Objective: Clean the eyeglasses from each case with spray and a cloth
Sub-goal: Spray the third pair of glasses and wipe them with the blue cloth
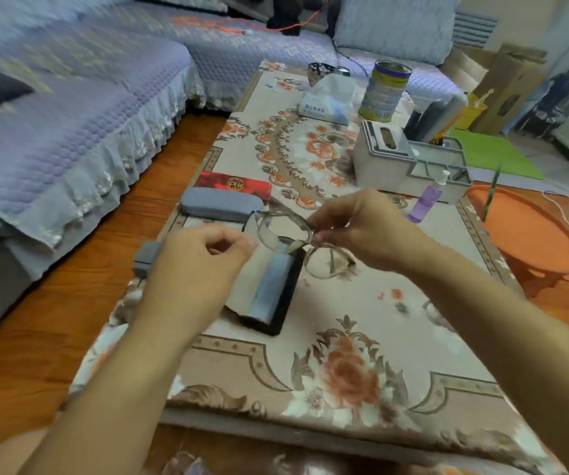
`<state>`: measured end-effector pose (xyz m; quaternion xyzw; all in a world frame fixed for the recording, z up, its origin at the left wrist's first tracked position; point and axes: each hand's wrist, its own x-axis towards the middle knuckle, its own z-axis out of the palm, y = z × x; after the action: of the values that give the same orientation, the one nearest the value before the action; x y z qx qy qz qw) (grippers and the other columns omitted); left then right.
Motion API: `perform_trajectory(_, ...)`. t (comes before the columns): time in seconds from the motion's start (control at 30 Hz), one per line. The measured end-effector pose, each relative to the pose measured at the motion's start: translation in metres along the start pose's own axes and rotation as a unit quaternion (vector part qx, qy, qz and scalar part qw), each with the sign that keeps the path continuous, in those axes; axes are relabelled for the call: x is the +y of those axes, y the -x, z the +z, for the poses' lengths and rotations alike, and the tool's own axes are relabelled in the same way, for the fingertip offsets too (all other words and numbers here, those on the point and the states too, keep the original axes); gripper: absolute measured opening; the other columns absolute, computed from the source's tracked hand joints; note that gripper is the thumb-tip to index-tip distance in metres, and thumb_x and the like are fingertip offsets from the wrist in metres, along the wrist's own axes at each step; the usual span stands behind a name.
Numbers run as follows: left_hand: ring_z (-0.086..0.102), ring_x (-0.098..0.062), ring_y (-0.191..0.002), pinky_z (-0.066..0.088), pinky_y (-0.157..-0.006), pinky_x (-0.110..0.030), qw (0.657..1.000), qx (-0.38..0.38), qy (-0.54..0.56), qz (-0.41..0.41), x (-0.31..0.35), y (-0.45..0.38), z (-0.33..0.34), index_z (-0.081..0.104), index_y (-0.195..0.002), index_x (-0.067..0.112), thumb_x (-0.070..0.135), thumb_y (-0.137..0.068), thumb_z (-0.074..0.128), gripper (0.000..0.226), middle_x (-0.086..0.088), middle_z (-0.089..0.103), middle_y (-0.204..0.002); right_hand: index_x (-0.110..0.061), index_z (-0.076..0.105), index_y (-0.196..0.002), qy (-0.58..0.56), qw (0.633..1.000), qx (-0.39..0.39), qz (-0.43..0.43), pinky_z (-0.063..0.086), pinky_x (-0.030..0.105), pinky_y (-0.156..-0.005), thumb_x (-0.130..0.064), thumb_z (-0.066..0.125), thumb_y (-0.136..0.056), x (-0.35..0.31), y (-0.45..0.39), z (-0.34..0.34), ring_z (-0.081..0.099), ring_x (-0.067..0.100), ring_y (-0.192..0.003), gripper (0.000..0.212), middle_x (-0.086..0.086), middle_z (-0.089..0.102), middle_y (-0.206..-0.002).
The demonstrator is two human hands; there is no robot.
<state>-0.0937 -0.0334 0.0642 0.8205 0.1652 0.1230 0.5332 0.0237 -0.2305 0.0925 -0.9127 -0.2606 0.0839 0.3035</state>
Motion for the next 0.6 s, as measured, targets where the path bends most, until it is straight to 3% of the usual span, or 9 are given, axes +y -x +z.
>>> perform_trajectory(0.1,0.060,-0.003,-0.076,0.039,-0.060,-0.022,0.995,0.061,-0.073,-0.023,-0.015,-0.017,-0.027,0.072,-0.075,0.030,0.032,-0.094,0.068,0.019,0.018,0.067,-0.080,-0.023,0.080,-0.101,0.184,0.968,-0.099,-0.137,0.044,0.008,-0.067,-0.013,0.080,-0.084,-0.005,-0.043,0.007,0.063,0.001,-0.073,0.020,-0.010,0.076,-0.090)
perform_trajectory(0.23,0.065,-0.016,-0.086,0.048,-0.067,-0.028,0.979,-0.076,-0.171,-0.078,-0.039,-0.031,-0.028,0.075,-0.084,0.020,0.033,-0.098,0.061,0.023,0.002,0.072,-0.088,-0.022,0.080,-0.102,0.323,0.884,-0.185,-0.284,0.052,0.027,-0.080,-0.014,0.067,-0.090,-0.009,-0.081,0.045,0.066,0.015,-0.090,0.019,-0.005,0.075,-0.095)
perform_trajectory(0.3,0.060,-0.025,-0.068,0.046,-0.062,-0.035,0.967,-0.133,-0.194,-0.093,-0.049,-0.035,-0.023,0.065,-0.073,0.011,0.038,-0.101,0.057,0.039,-0.008,0.063,-0.071,-0.016,0.078,-0.095,0.353,0.845,-0.219,-0.338,0.053,0.039,-0.079,-0.014,0.062,-0.090,-0.009,-0.090,0.062,0.065,0.023,-0.089,0.017,0.001,0.073,-0.090)
perform_trajectory(0.33,0.048,-0.025,-0.057,0.038,-0.056,-0.034,0.966,-0.145,-0.194,-0.095,-0.050,-0.035,-0.019,0.053,-0.064,0.012,0.039,-0.101,0.056,0.046,-0.008,0.049,-0.062,-0.015,0.077,-0.095,0.360,0.832,-0.228,-0.354,0.053,0.041,-0.078,-0.013,0.061,-0.090,-0.007,-0.092,0.066,0.065,0.025,-0.088,0.017,0.002,0.073,-0.090)
perform_trajectory(0.4,0.034,-0.020,-0.055,0.027,-0.056,-0.031,0.966,-0.147,-0.195,-0.090,-0.052,-0.036,-0.016,0.038,-0.061,0.019,0.041,-0.102,0.054,0.049,-0.003,0.034,-0.060,-0.015,0.078,-0.097,0.357,0.823,-0.239,-0.372,0.053,0.043,-0.079,-0.010,0.062,-0.091,-0.006,-0.093,0.071,0.064,0.027,-0.087,0.017,0.004,0.074,-0.091)
perform_trajectory(0.6,0.043,-0.024,-0.056,0.035,-0.057,-0.032,0.963,-0.133,-0.226,-0.065,-0.057,-0.038,-0.010,0.042,-0.059,0.018,0.040,-0.101,0.054,0.049,-0.003,0.042,-0.057,-0.017,0.079,-0.101,0.383,0.800,-0.305,-0.347,0.055,0.041,-0.078,-0.001,0.062,-0.088,-0.007,-0.103,0.075,0.066,0.026,-0.086,0.027,0.002,0.074,-0.091)
